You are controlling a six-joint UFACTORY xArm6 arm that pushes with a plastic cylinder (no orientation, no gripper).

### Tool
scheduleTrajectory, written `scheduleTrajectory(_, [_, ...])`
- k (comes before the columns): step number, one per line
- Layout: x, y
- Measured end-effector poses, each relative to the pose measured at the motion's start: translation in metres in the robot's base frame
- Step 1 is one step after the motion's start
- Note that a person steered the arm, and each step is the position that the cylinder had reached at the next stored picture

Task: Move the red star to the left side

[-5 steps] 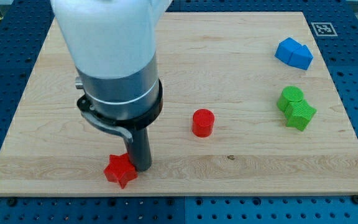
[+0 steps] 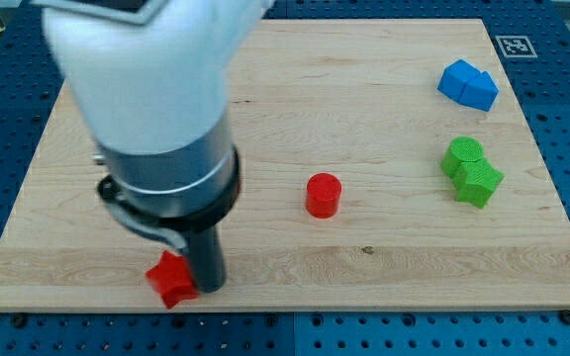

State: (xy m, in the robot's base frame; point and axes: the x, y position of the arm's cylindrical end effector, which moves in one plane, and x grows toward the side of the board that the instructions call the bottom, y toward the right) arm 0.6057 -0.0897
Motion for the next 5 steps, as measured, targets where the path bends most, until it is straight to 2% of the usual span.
scheduleTrajectory(1, [0.011, -0.027])
scheduleTrajectory(5, [0.013, -0.039])
